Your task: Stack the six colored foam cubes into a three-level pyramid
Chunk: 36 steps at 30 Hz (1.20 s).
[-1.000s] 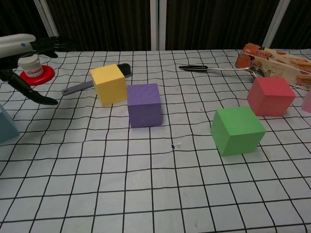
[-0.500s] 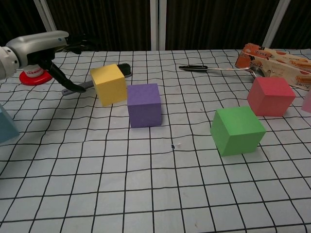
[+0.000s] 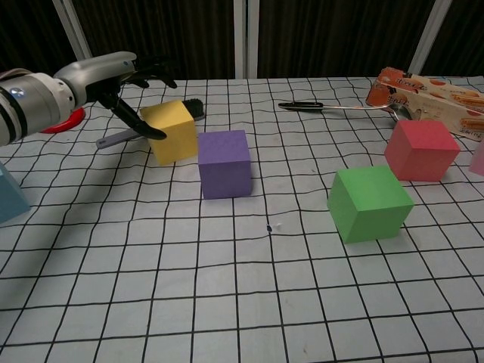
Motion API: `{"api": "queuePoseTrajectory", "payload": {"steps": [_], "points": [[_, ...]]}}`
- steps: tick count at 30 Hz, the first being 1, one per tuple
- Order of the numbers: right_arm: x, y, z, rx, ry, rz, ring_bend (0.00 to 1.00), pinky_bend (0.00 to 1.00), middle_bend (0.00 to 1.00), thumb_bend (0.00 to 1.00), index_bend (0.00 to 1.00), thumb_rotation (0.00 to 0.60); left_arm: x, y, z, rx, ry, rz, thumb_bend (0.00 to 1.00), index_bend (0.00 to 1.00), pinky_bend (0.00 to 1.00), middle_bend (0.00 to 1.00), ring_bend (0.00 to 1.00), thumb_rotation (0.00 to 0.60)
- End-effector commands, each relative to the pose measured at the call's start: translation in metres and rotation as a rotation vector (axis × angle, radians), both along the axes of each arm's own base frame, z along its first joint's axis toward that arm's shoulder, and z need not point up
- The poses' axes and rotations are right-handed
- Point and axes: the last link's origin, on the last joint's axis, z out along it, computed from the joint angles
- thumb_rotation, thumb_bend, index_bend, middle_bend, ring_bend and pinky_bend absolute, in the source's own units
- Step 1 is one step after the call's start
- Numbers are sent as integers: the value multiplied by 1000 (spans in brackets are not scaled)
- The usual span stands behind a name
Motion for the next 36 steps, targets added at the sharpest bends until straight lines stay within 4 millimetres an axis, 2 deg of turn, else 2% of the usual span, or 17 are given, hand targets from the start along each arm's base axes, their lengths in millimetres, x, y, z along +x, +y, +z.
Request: {"api": "queuePoseTrajectory", "payload": {"steps": [1, 11, 16, 23, 28, 33, 36], "points": [[-1, 0, 0, 0, 0, -1, 0, 0, 0, 327, 0, 600, 1, 4, -5, 15, -5, 40, 0, 36, 88, 187, 1, 600], [-3, -1, -2, -1, -2, 1, 0, 0, 0, 327, 0, 600, 3, 7, -12, 28, 23, 63, 0, 44, 89, 235, 9, 600], [-5, 1, -2, -4, -2, -3, 0, 0, 0, 327, 0, 600, 2, 9, -13, 67, 33, 85, 6, 78, 91, 337, 71, 600], [-7, 2, -2, -5, -7, -10, 0, 0, 0, 327, 0, 600, 3, 8, -11, 79, 31, 95, 35, 91, 95, 399, 97, 600], [-6, 3, 1, -15, -9, -4, 0, 0, 0, 327, 0, 600, -3, 4, 8, 144, 26, 81, 55, 95, 98, 416, 109, 600], [-3, 3, 6, -27, 0, 8, 0, 0, 0, 327, 0, 600, -27, -14, 35, 183, 17, 77, 57, 100, 112, 416, 114, 600], [-2, 0, 6, -25, -1, 12, 0, 0, 0, 327, 0, 600, -43, -29, 47, 144, 58, -2, 59, 98, 122, 408, 113, 600]]}}
